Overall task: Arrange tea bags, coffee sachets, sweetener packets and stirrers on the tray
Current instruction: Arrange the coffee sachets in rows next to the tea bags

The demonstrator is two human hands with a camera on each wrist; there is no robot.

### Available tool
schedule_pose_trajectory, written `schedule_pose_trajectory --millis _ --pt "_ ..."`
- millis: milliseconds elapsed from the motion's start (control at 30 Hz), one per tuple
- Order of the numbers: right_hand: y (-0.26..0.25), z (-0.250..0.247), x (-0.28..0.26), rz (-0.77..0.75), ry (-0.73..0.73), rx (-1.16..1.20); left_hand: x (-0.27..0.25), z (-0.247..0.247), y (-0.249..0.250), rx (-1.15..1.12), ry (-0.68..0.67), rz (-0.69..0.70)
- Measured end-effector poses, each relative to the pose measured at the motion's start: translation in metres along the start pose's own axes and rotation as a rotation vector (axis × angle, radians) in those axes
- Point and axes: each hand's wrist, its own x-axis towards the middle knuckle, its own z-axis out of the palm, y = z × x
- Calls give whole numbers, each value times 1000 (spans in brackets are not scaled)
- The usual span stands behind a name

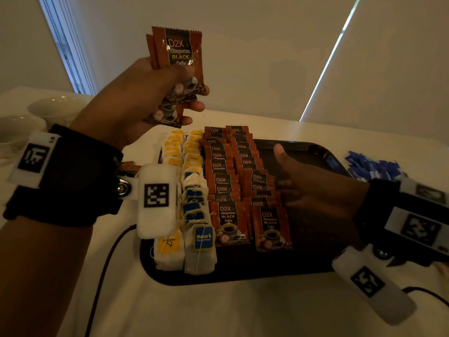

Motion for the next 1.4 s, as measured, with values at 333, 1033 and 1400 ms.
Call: schedule_pose_trajectory --millis 333,1033,1400 --pt "3 0 7 -41 -8 194 -1 3 -1 -15 -11 -15" --pt "-29 6 -7 -565 350 260 -4 37 -17 129 -263 -76" --pt "17 14 -10 -136 -60 -387 1 10 -5 -111 -138 -130"
